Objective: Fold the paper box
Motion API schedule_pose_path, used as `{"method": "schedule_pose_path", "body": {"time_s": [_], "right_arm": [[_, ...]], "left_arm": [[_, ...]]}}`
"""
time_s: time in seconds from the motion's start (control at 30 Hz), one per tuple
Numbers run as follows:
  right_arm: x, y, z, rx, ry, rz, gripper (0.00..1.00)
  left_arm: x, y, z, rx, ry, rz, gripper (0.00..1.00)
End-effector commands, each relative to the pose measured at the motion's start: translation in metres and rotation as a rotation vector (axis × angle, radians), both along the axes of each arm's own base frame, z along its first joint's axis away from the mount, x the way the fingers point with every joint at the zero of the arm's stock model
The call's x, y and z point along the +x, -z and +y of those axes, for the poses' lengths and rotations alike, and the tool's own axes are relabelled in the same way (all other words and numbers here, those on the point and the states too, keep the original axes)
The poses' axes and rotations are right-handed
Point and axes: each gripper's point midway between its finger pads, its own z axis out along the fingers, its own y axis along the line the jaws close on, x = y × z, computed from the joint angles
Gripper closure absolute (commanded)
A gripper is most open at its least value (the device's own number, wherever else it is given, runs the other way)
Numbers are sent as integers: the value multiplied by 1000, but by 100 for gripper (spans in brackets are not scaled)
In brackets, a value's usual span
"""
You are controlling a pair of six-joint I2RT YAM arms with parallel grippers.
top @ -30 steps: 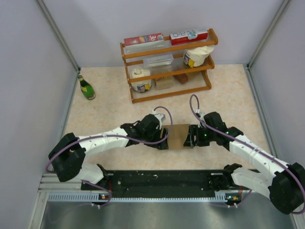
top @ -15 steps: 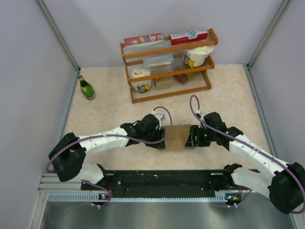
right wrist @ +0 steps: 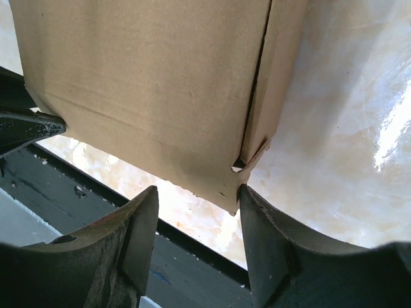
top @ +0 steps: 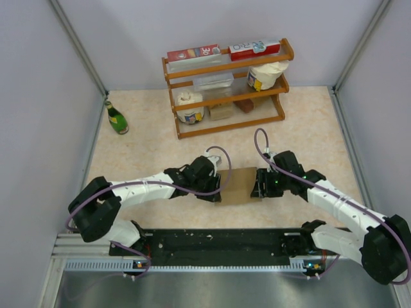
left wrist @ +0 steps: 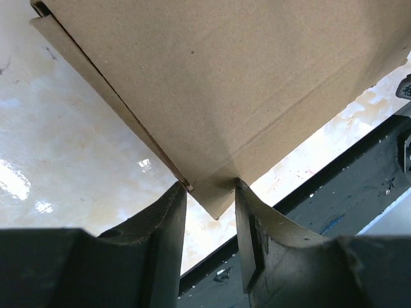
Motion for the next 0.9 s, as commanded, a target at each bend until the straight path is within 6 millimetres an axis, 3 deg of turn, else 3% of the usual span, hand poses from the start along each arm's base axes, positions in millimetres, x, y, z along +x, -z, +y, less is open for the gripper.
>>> {"method": "schedule_pose_path", "body": {"time_s": [0.0,0.7,0.87], "right_arm": [[15,-17,18,87,-25,-66,48],[22,-3,15,51,-19,-78,50],[27,-10,15,51,-14,-101,50]], "left_arm": [[12,-11,-21,-95,11,-62,61],[30,7,-15,-23,12,-134,67],[31,6,-12,-15,10,-143,67]]}}
